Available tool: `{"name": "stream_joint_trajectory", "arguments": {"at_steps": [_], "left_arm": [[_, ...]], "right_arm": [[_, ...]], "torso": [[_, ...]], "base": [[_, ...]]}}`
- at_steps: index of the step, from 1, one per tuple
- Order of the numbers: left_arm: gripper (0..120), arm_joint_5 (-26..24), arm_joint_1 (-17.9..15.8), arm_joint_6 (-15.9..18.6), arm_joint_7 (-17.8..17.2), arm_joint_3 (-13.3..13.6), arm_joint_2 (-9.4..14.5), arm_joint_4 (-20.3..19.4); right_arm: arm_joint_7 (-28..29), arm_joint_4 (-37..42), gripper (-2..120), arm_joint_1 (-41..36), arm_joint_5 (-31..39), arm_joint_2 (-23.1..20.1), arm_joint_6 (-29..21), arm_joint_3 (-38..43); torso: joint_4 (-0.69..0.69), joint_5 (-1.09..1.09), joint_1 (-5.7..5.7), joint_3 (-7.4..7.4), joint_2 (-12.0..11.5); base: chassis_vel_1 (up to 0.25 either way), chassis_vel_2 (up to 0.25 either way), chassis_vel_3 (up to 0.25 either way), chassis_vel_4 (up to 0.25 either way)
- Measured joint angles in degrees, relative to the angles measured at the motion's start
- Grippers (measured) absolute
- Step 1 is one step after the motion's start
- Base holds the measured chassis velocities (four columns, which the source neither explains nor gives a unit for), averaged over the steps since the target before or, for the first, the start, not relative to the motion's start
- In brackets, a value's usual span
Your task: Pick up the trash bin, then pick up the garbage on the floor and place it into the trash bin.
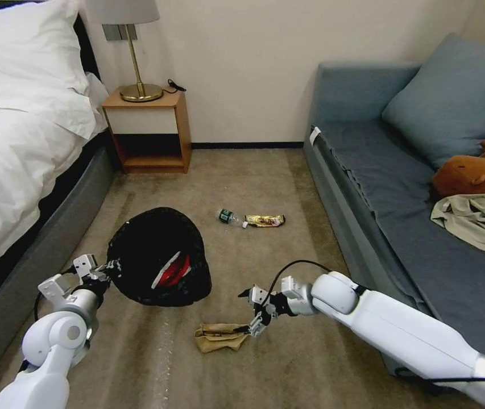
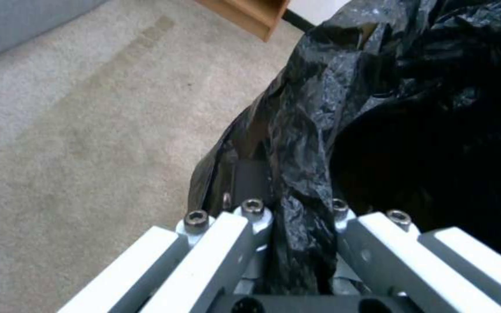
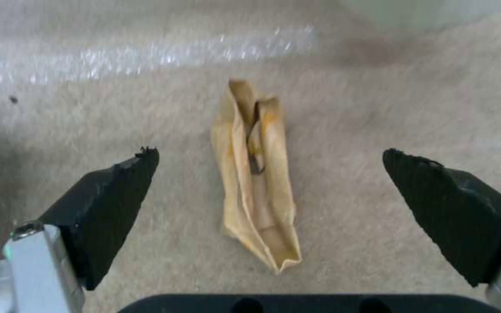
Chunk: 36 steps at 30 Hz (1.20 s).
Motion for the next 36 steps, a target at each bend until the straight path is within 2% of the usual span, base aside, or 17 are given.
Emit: {"name": "stream_joint_trajectory", "arguments": {"at_steps": [8,16,23,36], "left_arm": [[3,-0.3,0.0,0.0,0.4,-1.2,-0.3,0.2],[3,-0.8,-0.2,-0.1,0.7,-1.9,-0.2,0.8],[3,-1.2,-0.4,-0.2,1.2,-2.2,-0.1,1.2],[3,-2.0,-0.4,-0.8,2.4,-3.0,0.8,3.0]], "right_arm": [[-0.7,-6.6,99,3.2,-1.8,4.5,-2.7,-5.0],[-1.9,-12.2,99,6.7,-3.2,8.3,-2.8,-7.4],[-4.5,-19.0,99,10.8,-3.8,12.3,-1.6,-11.7],[-6.0,-26.8,98,10.2,-7.1,18.0,1.0,-14.0]], "torso": [[0.00,-0.01,0.00,0.00,0.0],[0.01,-0.01,0.00,0.00,0.0],[0.00,-0.01,0.00,0.00,0.0],[0.01,-0.01,0.00,0.00,0.0]], "base": [[0.000,0.000,0.000,0.000],[0.000,0.000,0.000,0.000],[0.000,0.000,0.000,0.000],[0.000,0.000,0.000,0.000]]}}
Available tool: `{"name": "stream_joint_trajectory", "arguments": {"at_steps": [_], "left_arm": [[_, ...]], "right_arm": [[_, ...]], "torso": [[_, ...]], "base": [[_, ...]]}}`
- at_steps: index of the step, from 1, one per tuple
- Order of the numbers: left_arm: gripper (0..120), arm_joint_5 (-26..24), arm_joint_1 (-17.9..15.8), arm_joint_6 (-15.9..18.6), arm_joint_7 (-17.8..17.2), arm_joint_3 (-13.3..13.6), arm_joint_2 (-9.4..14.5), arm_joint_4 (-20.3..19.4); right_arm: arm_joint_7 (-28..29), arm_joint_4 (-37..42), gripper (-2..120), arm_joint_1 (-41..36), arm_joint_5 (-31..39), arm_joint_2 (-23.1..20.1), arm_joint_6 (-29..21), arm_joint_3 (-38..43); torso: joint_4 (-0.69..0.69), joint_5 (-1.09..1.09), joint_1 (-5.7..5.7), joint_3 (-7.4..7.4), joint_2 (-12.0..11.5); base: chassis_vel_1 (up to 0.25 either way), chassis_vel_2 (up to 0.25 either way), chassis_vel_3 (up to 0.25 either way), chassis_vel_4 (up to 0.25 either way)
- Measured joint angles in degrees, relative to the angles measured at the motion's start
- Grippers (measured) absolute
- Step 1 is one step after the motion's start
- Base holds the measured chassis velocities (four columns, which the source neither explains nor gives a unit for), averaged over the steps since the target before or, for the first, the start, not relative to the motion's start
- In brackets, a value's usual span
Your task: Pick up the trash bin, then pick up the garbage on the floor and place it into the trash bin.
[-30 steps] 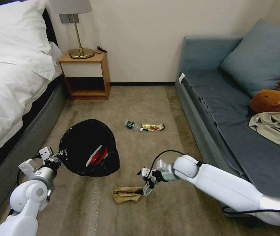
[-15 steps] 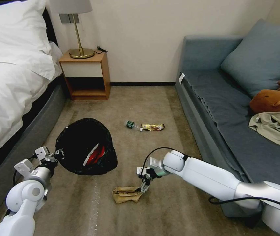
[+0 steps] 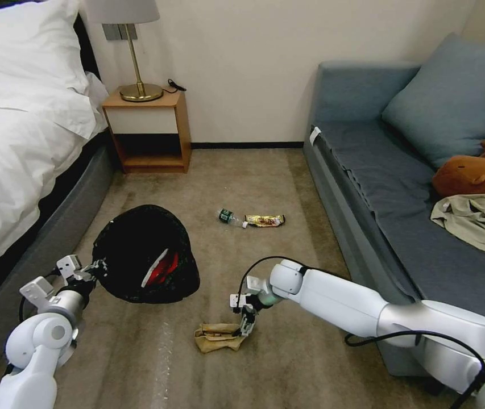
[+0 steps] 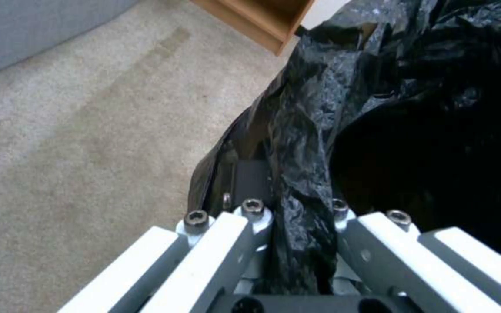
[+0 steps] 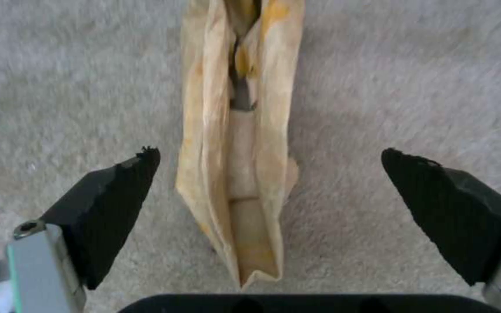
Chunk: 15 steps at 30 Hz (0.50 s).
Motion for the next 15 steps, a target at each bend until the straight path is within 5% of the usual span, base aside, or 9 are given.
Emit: {"name": "stream_joint_trajectory", "arguments": {"at_steps": [15], "left_arm": [[3,-0.4,-0.6,-0.4,0.6,0.1,0.6,1.3]], "right_arm": [[0.5,-6.3,98,-2.9,-3.0,2.5,2.7,1.5]], "torso": [[-0.01,0.00,0.00,0.00,0.0]], "base": [[0.000,0.000,0.000,0.000]]}}
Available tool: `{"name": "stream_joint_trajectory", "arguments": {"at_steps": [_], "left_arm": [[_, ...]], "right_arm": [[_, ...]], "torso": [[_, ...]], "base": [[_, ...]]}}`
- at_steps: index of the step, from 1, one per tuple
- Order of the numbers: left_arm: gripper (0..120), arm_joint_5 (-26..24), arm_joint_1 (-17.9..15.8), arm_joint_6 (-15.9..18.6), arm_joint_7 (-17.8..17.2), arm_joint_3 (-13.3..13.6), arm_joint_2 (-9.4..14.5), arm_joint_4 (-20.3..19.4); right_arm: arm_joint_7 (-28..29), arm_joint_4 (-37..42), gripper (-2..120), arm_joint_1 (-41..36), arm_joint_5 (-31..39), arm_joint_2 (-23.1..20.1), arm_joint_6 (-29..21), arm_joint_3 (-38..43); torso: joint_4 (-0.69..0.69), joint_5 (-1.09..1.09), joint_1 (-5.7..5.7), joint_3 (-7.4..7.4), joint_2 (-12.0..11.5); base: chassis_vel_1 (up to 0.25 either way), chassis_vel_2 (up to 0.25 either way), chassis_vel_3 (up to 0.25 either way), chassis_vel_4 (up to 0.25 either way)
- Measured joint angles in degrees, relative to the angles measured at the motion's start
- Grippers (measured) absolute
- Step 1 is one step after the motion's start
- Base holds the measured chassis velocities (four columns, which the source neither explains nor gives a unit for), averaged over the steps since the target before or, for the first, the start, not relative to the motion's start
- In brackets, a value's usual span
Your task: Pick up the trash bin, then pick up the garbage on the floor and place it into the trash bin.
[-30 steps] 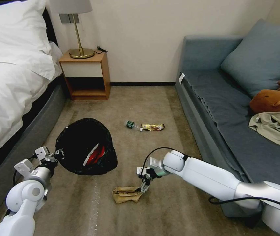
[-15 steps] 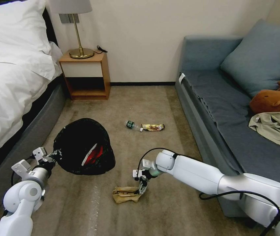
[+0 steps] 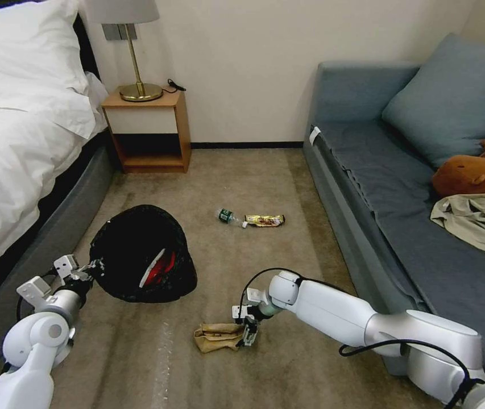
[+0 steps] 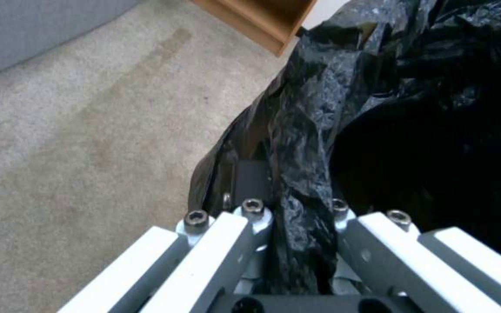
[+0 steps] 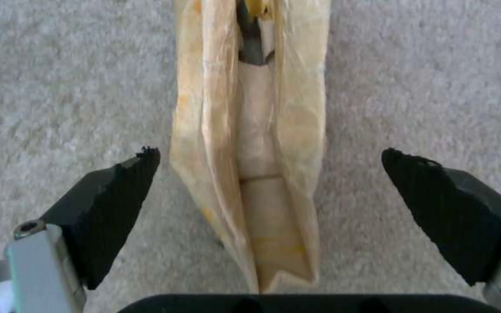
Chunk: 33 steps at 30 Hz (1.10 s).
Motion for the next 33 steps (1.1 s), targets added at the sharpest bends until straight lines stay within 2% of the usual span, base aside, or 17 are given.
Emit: {"name": "stream_joint_trajectory", "arguments": {"at_steps": [7,8,9,11,12,14,15,19,20,22,23,25,31,33], "left_arm": [[3,0.0,0.1,-0.3,0.5,0.0,0.0,0.6],[3,0.0,0.2,-0.3,0.7,-0.1,0.0,0.7],[3,0.0,0.2,-0.3,0.7,-0.1,0.0,0.7],[3,0.0,0.4,-0.4,1.0,-0.3,0.1,1.0],[3,0.0,0.4,-0.4,1.0,-0.3,0.1,1.0],[3,0.0,0.6,-0.6,1.2,-0.4,0.2,1.3],[3,0.0,0.6,-0.6,1.2,-0.4,0.2,1.3],[3,0.0,0.6,-0.6,1.3,-0.2,0.1,1.3],[3,0.0,0.6,-0.6,1.3,-0.2,0.1,1.3],[3,0.1,0.5,-0.6,1.3,0.0,0.1,1.2],[3,0.1,0.5,-0.6,1.3,0.0,0.1,1.2],[3,0.1,0.5,-0.6,1.3,0.2,0.1,1.2],[3,0.2,0.6,-0.6,1.3,0.3,0.0,1.2],[3,0.3,0.6,-0.6,1.3,0.5,-0.1,1.2]], "right_arm": [[1.1,-1.7,96,-0.9,-0.7,1.5,0.3,0.2],[1.2,-2.1,89,-1.0,-0.9,1.7,0.4,0.2],[1.2,-2.1,89,-1.0,-0.9,1.7,0.4,0.2],[1.3,-2.7,76,-1.1,-1.4,1.9,0.8,0.3],[1.3,-2.7,76,-1.1,-1.4,1.9,0.8,0.3],[1.2,-3.1,64,-1.1,-1.7,2.0,1.2,0.3],[1.2,-3.1,64,-1.1,-1.7,2.0,1.2,0.3],[1.3,-3.3,48,-1.2,-1.7,1.9,1.4,0.5],[1.3,-3.3,48,-1.2,-1.7,1.9,1.4,0.5],[1.7,-3.2,37,-1.2,-1.6,1.8,1.4,0.6],[1.7,-3.2,37,-1.2,-1.6,1.8,1.4,0.6],[1.8,-3.0,25,-1.0,-1.4,1.5,1.6,0.7],[1.9,-2.5,10,-1.0,-1.3,0.9,1.6,0.9],[2.1,-1.3,0,-0.8,-0.8,0.0,1.4,0.9]], "torso": [[0.00,0.01,0.00,0.00,0.0],[0.00,0.00,0.00,0.00,0.0],[0.00,0.00,0.00,0.00,0.0],[0.00,0.01,0.00,0.00,0.0],[0.00,0.01,0.00,0.00,0.0],[0.01,0.00,0.00,0.00,0.0],[0.01,0.00,0.00,0.00,0.0],[0.00,0.00,0.00,0.00,0.0],[0.00,0.00,0.00,0.00,0.0],[0.00,0.01,0.00,0.00,0.0],[0.00,0.01,0.00,0.00,0.0],[0.00,0.01,0.00,0.00,0.0],[0.01,0.01,0.00,0.00,0.0],[0.00,0.01,0.00,0.00,0.0]], "base": [[0.000,0.000,0.000,0.000],[0.000,0.000,0.000,0.000],[0.000,0.000,0.000,0.000],[0.000,0.000,0.000,0.000],[0.000,0.000,0.000,0.000],[0.000,0.000,0.000,0.000],[0.000,0.000,0.000,0.000],[0.000,0.000,0.000,0.000],[0.000,0.000,0.000,0.000],[0.000,0.000,0.000,0.000],[0.000,0.000,0.000,0.000],[0.000,0.000,0.000,0.000],[0.000,0.000,0.000,0.000],[0.000,0.000,0.000,0.000]]}}
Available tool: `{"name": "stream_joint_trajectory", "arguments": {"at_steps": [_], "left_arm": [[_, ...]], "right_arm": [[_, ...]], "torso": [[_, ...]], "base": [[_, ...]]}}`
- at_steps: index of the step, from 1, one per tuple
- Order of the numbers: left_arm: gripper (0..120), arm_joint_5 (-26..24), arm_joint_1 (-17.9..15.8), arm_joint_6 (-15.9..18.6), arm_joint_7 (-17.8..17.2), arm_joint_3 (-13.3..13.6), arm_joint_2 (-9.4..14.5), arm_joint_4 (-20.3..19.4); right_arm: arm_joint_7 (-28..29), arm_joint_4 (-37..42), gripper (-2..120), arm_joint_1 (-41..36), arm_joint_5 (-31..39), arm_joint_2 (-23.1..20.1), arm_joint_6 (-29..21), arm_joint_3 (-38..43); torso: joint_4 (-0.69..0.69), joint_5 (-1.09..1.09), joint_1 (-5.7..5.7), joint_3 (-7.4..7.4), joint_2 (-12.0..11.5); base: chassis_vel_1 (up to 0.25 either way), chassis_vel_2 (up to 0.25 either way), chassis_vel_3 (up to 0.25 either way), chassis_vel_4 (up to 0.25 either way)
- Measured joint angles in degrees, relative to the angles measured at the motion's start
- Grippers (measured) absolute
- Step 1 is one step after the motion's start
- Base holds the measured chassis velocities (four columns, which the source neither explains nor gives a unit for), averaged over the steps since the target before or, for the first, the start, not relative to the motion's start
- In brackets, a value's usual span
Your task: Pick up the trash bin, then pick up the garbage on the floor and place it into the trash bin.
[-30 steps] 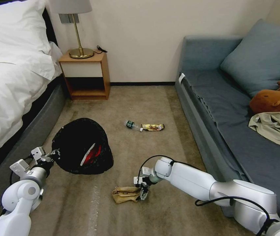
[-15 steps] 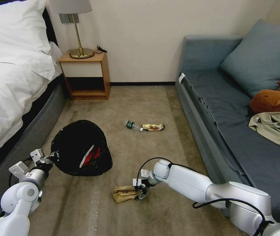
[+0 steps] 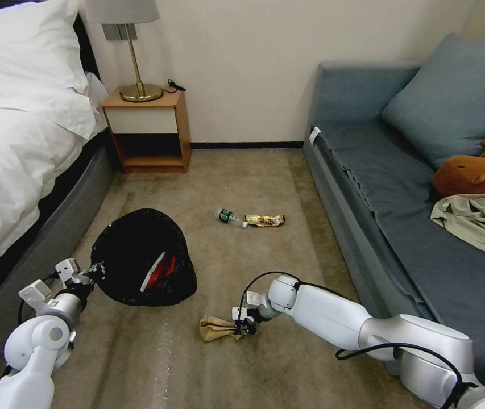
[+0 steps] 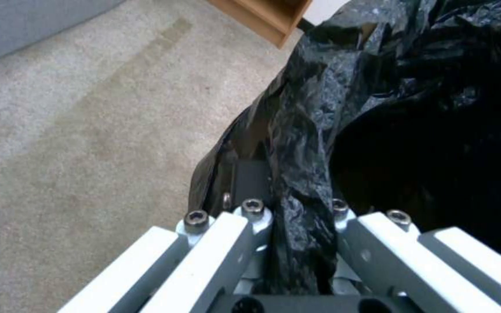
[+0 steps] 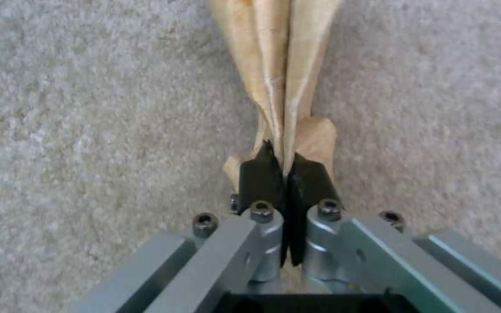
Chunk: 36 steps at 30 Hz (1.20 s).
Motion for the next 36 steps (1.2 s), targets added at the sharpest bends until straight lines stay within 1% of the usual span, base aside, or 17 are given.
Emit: {"name": "stream_joint_trajectory", "arguments": {"at_steps": [3,6,8,9,12,13,15,16,18,19,21,24,26,31,33,34,36], "left_arm": [[3,0.0,0.0,0.0,0.0,0.1,-0.1,-0.1],[3,0.3,-0.1,0.0,-0.1,0.4,-0.1,-0.2],[3,0.6,-0.2,0.0,-0.1,0.6,-0.2,-0.2],[3,0.6,-0.2,0.0,-0.1,0.6,-0.2,-0.2],[3,0.8,-0.2,0.0,-0.2,0.9,-0.2,-0.3],[3,0.8,-0.2,0.0,-0.2,0.9,-0.2,-0.3],[3,1.0,-0.4,0.1,-0.2,1.0,-0.2,-0.3],[3,1.0,-0.4,0.1,-0.2,1.0,-0.2,-0.3],[3,1.2,-0.5,0.2,-0.2,1.1,-0.1,-0.4],[3,1.2,-0.5,0.2,-0.2,1.1,-0.1,-0.4],[3,1.5,-0.6,0.2,-0.2,1.3,0.0,-0.2],[3,1.9,-0.6,0.2,-0.2,1.7,-0.1,-0.1],[3,2.6,-0.6,0.3,-0.1,2.3,-0.4,0.2],[3,3.9,-0.6,0.3,0.4,3.6,-1.0,1.1],[3,4.4,-0.6,0.3,0.5,4.2,-1.4,1.7],[3,4.4,-0.6,0.3,0.5,4.2,-1.4,1.7],[3,4.7,-0.6,0.4,0.6,4.6,-2.1,2.1]], "right_arm": [[0.4,1.0,0,0.3,0.6,-0.9,-0.3,0.0],[1.2,2.9,0,1.4,1.7,-2.9,-0.7,0.1],[1.6,4.3,0,2.5,2.5,-4.9,-1.0,0.6],[1.6,4.3,0,2.5,2.5,-4.9,-1.0,0.6],[2.2,6.3,0,4.0,3.1,-8.9,-1.8,2.4],[2.2,6.3,0,4.0,3.1,-8.9,-1.8,2.4],[2.8,7.7,0,5.0,3.1,-12.2,-2.4,4.3],[2.8,7.7,0,5.0,3.1,-12.2,-2.4,4.3],[3.9,9.0,0,5.4,3.1,-14.4,-2.9,6.4],[3.9,9.0,0,5.4,3.1,-14.4,-2.9,6.4],[6.0,10.8,0,5.4,3.1,-16.5,-4.0,10.0],[7.6,11.8,0,5.4,3.3,-17.3,-4.5,11.7],[10.6,13.7,0,5.5,4.4,-18.2,-5.3,14.2],[12.1,15.6,0,6.3,5.7,-18.4,-4.5,18.1],[12.4,18.1,0,7.2,6.7,-18.6,-4.3,20.3],[12.4,18.1,0,7.2,6.7,-18.6,-4.3,20.3],[12.3,21.2,0,8.8,8.6,-18.7,-3.6,22.1]], "torso": [[0.00,0.00,0.00,0.00,0.0],[0.00,0.01,0.00,0.00,0.0],[0.01,0.01,0.00,0.00,0.0],[0.01,0.01,0.00,0.00,0.0],[0.00,0.01,0.00,0.00,0.0],[0.00,0.01,0.00,0.00,0.0],[-0.01,0.00,0.00,0.00,0.0],[-0.01,0.00,0.00,0.00,0.0],[-0.02,0.01,0.00,0.00,0.0],[-0.02,0.01,0.00,0.00,0.0],[0.00,0.01,0.00,0.00,0.0],[0.00,0.01,0.00,0.00,0.0],[-0.01,0.02,0.00,0.00,0.0],[0.00,0.00,0.00,0.00,0.0],[0.00,0.00,0.00,0.00,0.0],[0.00,0.00,0.00,0.00,0.0],[0.01,-0.01,0.00,0.00,0.0]], "base": [[0.000,0.000,0.000,0.000],[0.000,0.000,0.000,0.000],[0.000,0.000,0.000,0.000],[0.000,0.000,0.000,0.000],[0.000,0.000,0.000,0.000],[0.000,0.000,0.000,0.000],[0.000,0.000,0.000,0.000],[0.000,0.000,0.000,0.000],[0.000,0.000,0.000,0.000],[0.000,0.000,0.000,0.000],[0.000,0.000,0.000,0.000],[0.000,0.000,0.000,0.000],[0.000,0.000,0.000,0.000],[0.000,0.000,0.000,0.000],[0.000,0.000,0.000,0.000],[0.000,0.000,0.000,0.000],[0.000,0.000,0.000,0.000]]}}
